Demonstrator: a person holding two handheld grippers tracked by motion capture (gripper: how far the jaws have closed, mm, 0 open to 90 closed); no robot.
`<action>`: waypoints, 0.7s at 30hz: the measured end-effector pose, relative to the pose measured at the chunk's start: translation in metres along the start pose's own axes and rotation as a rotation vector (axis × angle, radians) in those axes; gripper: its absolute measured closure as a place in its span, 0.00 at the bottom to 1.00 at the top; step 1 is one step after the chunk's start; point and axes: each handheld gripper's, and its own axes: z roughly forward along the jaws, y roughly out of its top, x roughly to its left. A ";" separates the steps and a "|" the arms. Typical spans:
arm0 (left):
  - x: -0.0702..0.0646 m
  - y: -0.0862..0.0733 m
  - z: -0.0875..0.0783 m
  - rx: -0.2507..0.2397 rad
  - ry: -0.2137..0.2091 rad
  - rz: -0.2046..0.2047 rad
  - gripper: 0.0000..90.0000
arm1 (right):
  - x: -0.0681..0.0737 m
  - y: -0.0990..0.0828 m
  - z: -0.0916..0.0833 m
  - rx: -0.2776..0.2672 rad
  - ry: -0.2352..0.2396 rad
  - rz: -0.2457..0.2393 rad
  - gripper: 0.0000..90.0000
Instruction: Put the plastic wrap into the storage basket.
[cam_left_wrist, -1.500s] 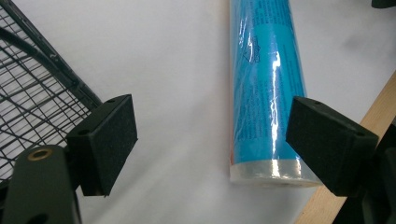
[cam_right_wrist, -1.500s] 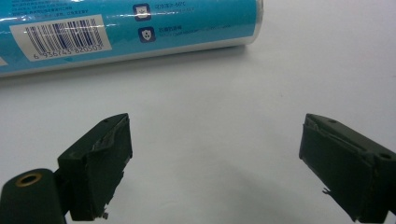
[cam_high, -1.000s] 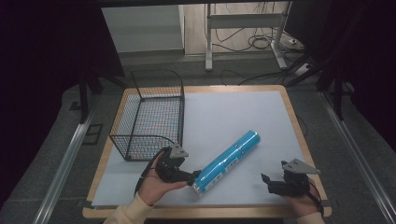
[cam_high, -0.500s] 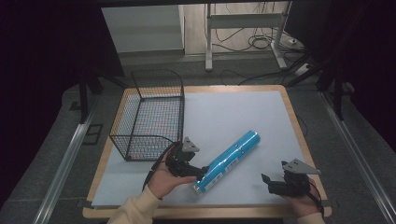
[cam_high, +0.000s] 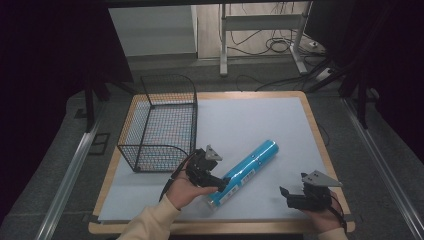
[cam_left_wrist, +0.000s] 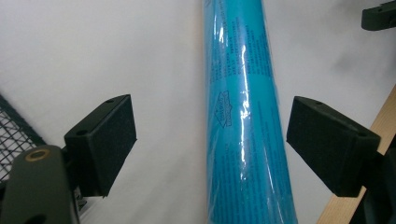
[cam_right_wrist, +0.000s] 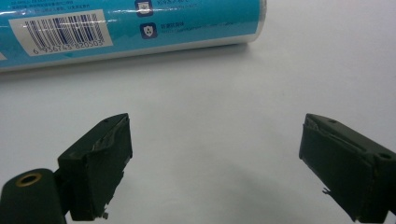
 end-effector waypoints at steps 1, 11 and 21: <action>0.000 0.001 0.001 0.003 -0.003 0.001 0.17 | 0.000 0.000 0.000 -0.001 -0.002 -0.002 0.11; -0.006 0.010 0.007 0.018 -0.011 0.015 0.16 | 0.000 0.000 0.000 0.001 -0.005 -0.004 0.11; -0.012 0.019 0.017 0.043 -0.018 0.033 0.16 | 0.000 -0.001 0.001 0.005 -0.005 -0.004 0.11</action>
